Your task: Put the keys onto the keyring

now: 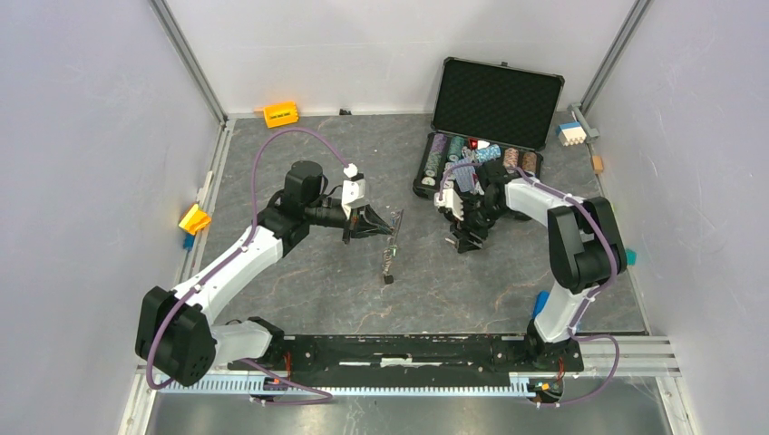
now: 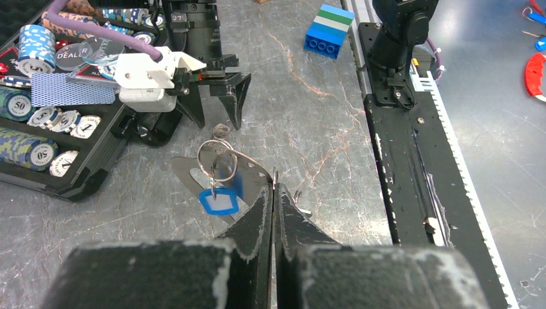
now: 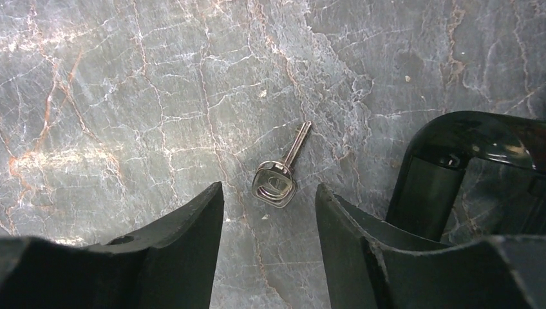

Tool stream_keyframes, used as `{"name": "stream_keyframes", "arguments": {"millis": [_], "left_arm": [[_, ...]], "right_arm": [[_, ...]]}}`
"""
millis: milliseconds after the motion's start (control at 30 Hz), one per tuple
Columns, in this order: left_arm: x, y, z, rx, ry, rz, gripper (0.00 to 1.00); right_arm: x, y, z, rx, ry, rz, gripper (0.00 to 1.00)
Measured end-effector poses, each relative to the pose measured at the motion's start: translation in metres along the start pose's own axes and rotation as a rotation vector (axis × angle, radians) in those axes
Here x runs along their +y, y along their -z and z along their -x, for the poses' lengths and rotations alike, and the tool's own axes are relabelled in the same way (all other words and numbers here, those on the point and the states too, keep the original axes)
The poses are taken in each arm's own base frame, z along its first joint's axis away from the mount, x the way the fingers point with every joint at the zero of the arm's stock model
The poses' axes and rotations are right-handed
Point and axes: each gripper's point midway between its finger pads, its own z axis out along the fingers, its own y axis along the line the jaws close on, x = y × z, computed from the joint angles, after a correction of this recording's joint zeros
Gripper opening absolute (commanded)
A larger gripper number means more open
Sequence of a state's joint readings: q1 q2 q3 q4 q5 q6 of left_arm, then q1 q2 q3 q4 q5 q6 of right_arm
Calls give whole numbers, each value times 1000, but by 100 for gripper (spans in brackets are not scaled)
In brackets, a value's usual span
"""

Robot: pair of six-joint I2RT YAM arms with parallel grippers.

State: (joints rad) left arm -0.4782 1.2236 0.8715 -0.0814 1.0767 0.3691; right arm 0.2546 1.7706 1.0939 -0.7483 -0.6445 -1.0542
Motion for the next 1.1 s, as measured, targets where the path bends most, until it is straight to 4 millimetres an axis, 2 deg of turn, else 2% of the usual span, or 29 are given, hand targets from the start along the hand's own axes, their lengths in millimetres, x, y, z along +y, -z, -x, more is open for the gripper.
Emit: {"name": "stream_keyframes", "arguments": {"millis": [233,433,567,933,1033,1100], "left_arm": [[0,0,0,0,-1,0,2],[0,0,0,-1,-13,-2,2],[0,0,0,-1,-12,-6,2],[-2,1,-1,3,-3,-8,2],[-2,1,-1,3,-3,-8,2],[-2,1,-1,3,-3,-8,2]], "right_arm": [[-3,-8,2,-2,29,1,57],[4,-17,1,-1,68,1,46],[7,-17,-1,5,88,-16,39],[14,-11,-13,51,105,-52,27],[14,-11,-13,49,101,-52,10],[14,-11,-12,48,98,-54,5]]}}
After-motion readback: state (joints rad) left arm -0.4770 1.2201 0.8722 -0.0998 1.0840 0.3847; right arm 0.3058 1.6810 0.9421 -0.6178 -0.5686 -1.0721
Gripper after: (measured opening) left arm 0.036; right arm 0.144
